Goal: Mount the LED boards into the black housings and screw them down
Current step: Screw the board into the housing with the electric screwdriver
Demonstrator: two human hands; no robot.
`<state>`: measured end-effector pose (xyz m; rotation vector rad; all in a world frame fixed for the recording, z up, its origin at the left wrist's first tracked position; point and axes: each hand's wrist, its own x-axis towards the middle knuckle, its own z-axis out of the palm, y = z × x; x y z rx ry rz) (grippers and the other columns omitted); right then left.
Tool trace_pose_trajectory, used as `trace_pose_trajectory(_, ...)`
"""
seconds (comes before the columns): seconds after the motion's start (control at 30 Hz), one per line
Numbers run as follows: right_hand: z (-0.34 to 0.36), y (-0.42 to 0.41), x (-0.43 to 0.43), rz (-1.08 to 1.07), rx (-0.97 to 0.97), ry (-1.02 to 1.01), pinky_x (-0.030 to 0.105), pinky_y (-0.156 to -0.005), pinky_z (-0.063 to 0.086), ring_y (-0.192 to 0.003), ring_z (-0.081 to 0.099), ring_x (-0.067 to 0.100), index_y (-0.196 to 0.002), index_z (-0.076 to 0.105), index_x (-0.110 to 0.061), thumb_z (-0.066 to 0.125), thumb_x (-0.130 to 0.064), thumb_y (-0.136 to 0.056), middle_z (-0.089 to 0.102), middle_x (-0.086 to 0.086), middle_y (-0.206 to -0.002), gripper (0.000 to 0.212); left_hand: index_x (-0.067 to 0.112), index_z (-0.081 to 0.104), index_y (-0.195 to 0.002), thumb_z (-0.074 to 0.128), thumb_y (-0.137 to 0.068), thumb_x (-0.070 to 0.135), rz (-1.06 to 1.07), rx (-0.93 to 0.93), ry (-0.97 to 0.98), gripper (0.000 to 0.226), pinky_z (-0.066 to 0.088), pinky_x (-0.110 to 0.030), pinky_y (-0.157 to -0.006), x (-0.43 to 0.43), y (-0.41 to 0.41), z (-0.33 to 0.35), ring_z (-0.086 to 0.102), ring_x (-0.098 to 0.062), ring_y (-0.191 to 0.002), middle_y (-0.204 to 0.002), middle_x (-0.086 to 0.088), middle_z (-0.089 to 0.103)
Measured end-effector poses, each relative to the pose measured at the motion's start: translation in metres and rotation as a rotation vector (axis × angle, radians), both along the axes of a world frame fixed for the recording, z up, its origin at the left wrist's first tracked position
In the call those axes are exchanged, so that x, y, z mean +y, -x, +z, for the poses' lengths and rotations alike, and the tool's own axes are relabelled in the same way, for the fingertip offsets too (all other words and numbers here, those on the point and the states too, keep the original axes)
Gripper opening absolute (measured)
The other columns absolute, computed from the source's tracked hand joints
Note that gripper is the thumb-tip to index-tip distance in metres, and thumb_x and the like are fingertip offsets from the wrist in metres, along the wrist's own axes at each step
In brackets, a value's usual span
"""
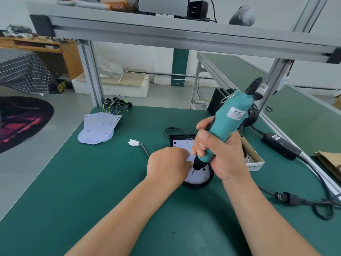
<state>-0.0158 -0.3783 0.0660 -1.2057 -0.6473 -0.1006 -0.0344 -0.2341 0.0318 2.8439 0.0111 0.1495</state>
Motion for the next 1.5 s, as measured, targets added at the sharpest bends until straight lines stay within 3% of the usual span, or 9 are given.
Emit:
trace_pose_trajectory(0.2, 0.008, 0.000, -0.009, -0.017, 0.067, -0.234, 0.035, -0.062, 0.048, -0.053, 0.045, 0.019, -0.102, 0.062, -0.016, 0.065, -0.013, -0.095, 0.044, 0.001, -0.067, 0.007, 0.033, 0.066, -0.121, 0.052, -0.100, 0.048, 0.009, 0.001, 0.140, 0.029, 0.053, -0.032, -0.077, 0.006, 0.008, 0.002, 0.069, -0.025, -0.096, -0.103, 0.004, 0.075)
trace_pose_trajectory(0.3, 0.003, -0.005, -0.016, -0.061, 0.173, -0.345, 0.031, -0.061, 0.047, -0.054, 0.043, 0.015, -0.098, 0.060, -0.017, 0.063, -0.017, -0.096, 0.042, -0.002, -0.067, 0.003, 0.032, 0.066, -0.103, 0.047, -0.103, 0.042, 0.023, -0.023, 0.328, 0.022, 0.051, -0.032, -0.071, 0.017, 0.007, 0.009, 0.066, -0.021, -0.084, -0.084, 0.009, 0.071)
trace_pose_trajectory(0.37, 0.000, -0.007, -0.021, -0.073, 0.230, -0.416, 0.028, -0.060, 0.048, -0.055, 0.042, 0.012, -0.096, 0.061, -0.018, 0.060, -0.018, -0.099, 0.042, -0.004, -0.067, 0.003, 0.028, 0.067, -0.095, 0.046, -0.104, 0.028, 0.075, -0.012, 0.707, 0.023, 0.049, -0.031, -0.059, 0.023, 0.001, 0.014, 0.060, -0.015, -0.067, -0.075, 0.011, 0.066)
trace_pose_trajectory(0.43, -0.003, -0.010, -0.025, -0.076, 0.284, -0.486, 0.027, -0.061, 0.046, -0.056, 0.041, 0.010, -0.095, 0.061, -0.019, 0.059, -0.020, -0.100, 0.043, -0.005, -0.067, 0.006, 0.016, 0.069, -0.111, 0.042, -0.102, 0.005, 0.128, 0.113, 1.245, 0.030, 0.041, -0.023, -0.050, 0.028, -0.001, 0.021, 0.051, -0.009, -0.055, -0.076, 0.009, 0.064)
trace_pose_trajectory(0.53, -0.005, -0.013, -0.028, -0.092, 0.339, -0.547, 0.026, -0.062, 0.044, -0.057, 0.040, 0.010, -0.093, 0.061, -0.019, 0.059, -0.020, -0.101, 0.041, -0.006, -0.068, 0.008, -0.005, 0.062, -0.121, 0.037, -0.100, -0.014, 0.042, 0.263, 1.687, 0.035, 0.049, -0.023, -0.054, 0.035, 0.002, 0.026, 0.060, -0.013, -0.065, -0.094, -0.011, 0.065)
trace_pose_trajectory(0.77, -0.002, -0.012, -0.029, -0.105, 0.371, -0.611, 0.026, -0.063, 0.044, -0.057, 0.040, 0.009, -0.093, 0.063, -0.018, 0.058, -0.018, -0.101, 0.041, -0.006, -0.068, 0.009, -0.006, 0.064, -0.118, 0.054, -0.109, 0.005, -0.040, 0.359, 1.713, 0.018, 0.058, -0.021, -0.054, 0.028, 0.010, 0.019, 0.078, -0.018, -0.075, -0.088, -0.012, 0.076)
trace_pose_trajectory(1.0, 0.009, -0.007, -0.028, -0.085, 0.371, -0.732, 0.026, -0.064, 0.047, -0.058, 0.041, 0.009, -0.090, 0.063, -0.017, 0.060, -0.017, -0.100, 0.042, -0.007, -0.069, 0.011, 0.006, 0.068, -0.097, 0.066, -0.103, 0.024, -0.069, 0.384, 1.634, 0.019, 0.039, -0.018, -0.041, 0.021, 0.015, 0.016, 0.056, -0.009, -0.051, -0.077, -0.005, 0.068)
trace_pose_trajectory(1.33, 0.015, -0.006, -0.028, -0.141, 0.368, -0.777, 0.027, -0.063, 0.048, -0.057, 0.041, 0.011, -0.089, 0.060, -0.015, 0.060, -0.015, -0.100, 0.040, -0.005, -0.069, 0.011, 0.004, 0.063, -0.112, 0.062, -0.103, 0.007, -0.194, 0.553, 1.730, 0.010, 0.062, -0.026, -0.058, 0.020, 0.023, 0.013, 0.080, -0.026, -0.101, -0.116, -0.022, 0.077)
trace_pose_trajectory(1.5, 0.016, -0.005, -0.027, -0.141, 0.351, -0.772, 0.028, -0.063, 0.047, -0.057, 0.041, 0.011, -0.089, 0.061, -0.015, 0.061, -0.015, -0.100, 0.040, -0.005, -0.069, 0.011, 0.010, 0.074, -0.098, 0.078, -0.088, 0.017, -0.186, 0.526, 1.673, 0.013, 0.049, -0.020, -0.046, 0.014, 0.025, 0.011, 0.070, -0.013, -0.074, -0.098, -0.015, 0.074)
